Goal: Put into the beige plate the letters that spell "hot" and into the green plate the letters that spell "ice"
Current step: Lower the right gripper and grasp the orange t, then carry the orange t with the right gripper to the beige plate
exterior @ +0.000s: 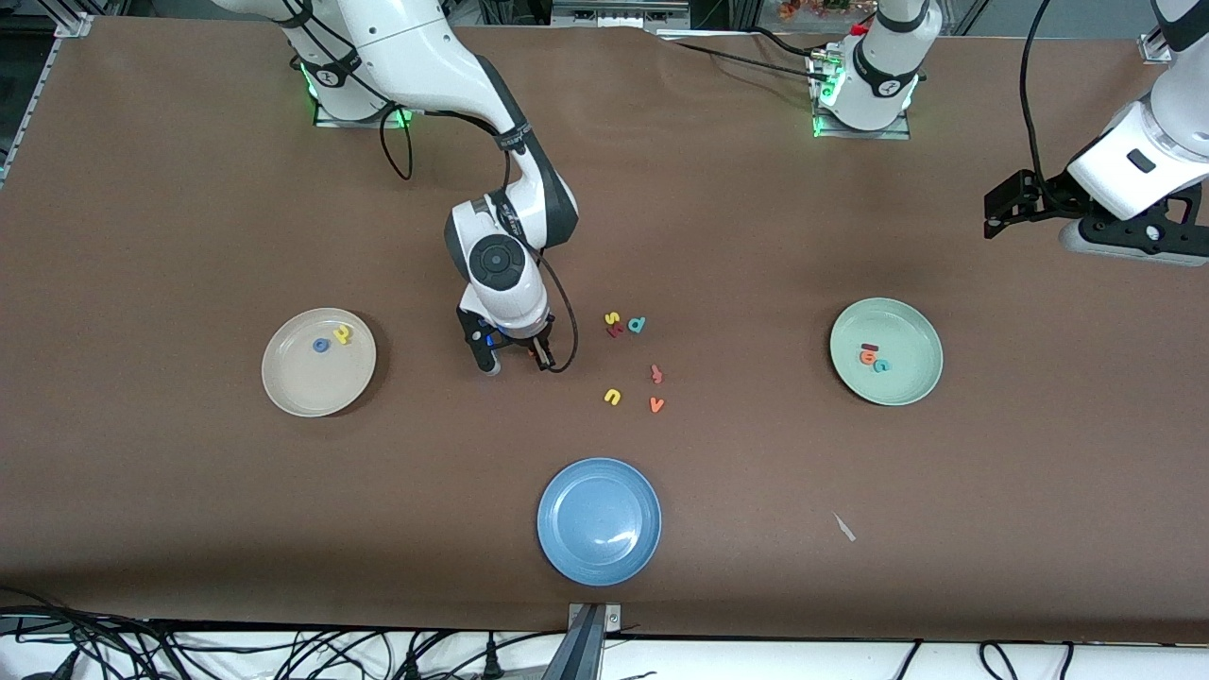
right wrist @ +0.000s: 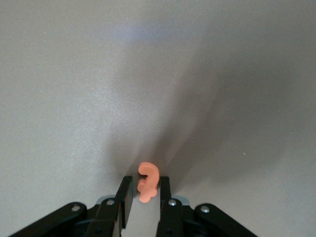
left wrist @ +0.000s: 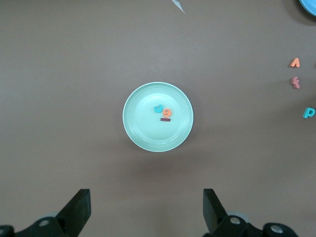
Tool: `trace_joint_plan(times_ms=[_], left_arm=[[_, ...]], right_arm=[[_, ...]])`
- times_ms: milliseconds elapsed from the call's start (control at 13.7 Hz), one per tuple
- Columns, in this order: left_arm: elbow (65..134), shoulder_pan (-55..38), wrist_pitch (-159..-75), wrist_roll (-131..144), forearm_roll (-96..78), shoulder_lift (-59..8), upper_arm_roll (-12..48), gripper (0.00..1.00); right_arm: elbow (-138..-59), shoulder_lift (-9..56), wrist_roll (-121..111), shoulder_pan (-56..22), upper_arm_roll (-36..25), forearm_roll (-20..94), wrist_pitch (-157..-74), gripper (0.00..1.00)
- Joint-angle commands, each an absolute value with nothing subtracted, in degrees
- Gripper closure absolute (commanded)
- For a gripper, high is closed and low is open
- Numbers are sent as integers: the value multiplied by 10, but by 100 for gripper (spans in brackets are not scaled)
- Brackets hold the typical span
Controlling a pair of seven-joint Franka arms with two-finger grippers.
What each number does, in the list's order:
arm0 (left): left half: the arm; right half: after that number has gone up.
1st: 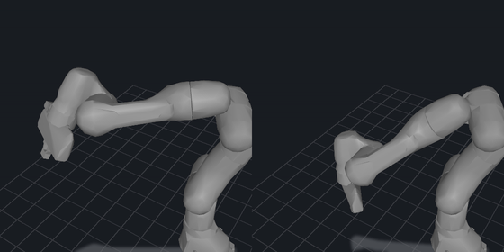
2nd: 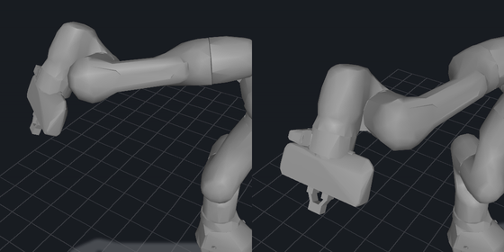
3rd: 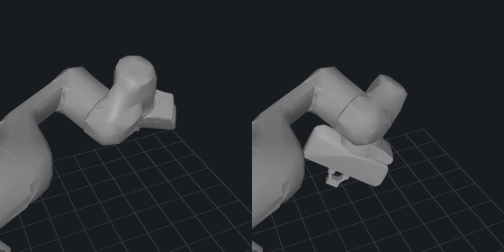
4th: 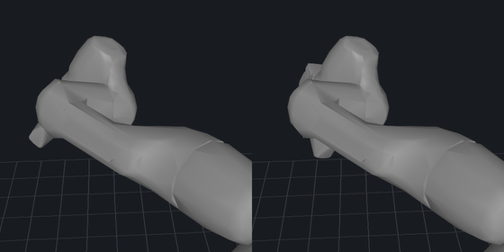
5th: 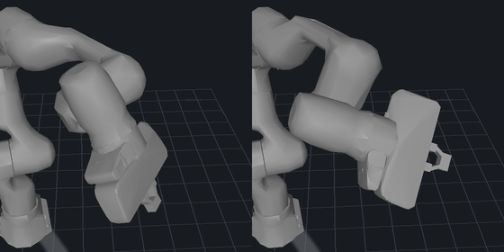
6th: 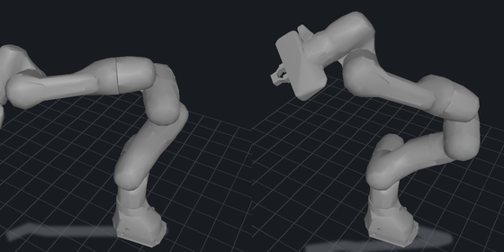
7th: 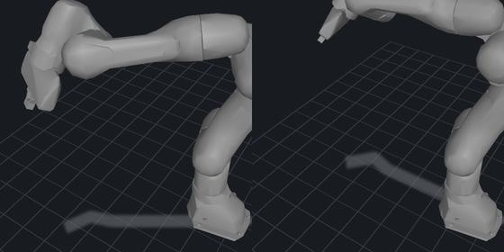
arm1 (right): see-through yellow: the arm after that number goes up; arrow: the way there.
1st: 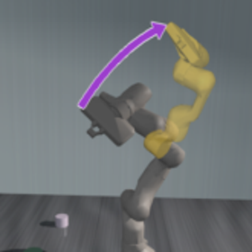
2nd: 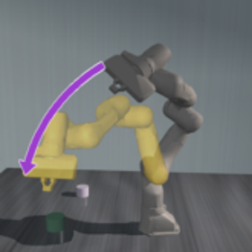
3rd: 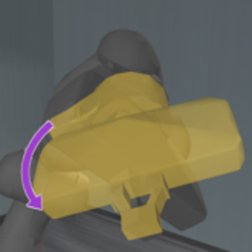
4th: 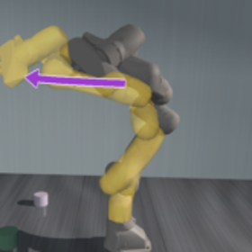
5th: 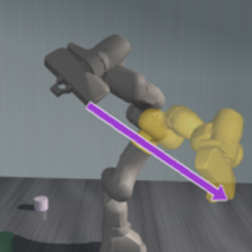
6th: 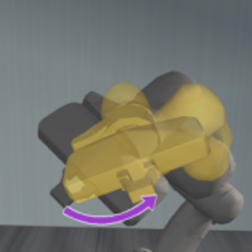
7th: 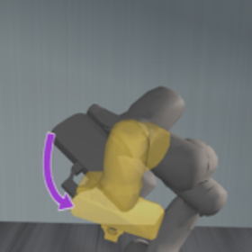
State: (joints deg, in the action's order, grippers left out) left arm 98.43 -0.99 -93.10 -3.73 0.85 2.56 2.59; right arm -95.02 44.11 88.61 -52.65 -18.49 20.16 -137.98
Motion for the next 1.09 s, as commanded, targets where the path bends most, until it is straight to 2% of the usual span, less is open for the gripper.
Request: trace_joint_plan(times_ms=[0,364,728,1020], left_arm=[[975,-14,-919,-38,15,28,25,0],[975,-14,-919,-38,15,28,26,0],[975,-14,-918,-38,15,28,25,0],[975,-14,-918,-40,15,28,25,0]], right_arm=[[-955,445,881,-532,-188,193,-1389,81],[-949,444,866,-528,-191,192,-1383,91],[-926,444,822,-517,-193,192,-1332,99],[-883,441,695,-494,-201,184,-1232,100]])
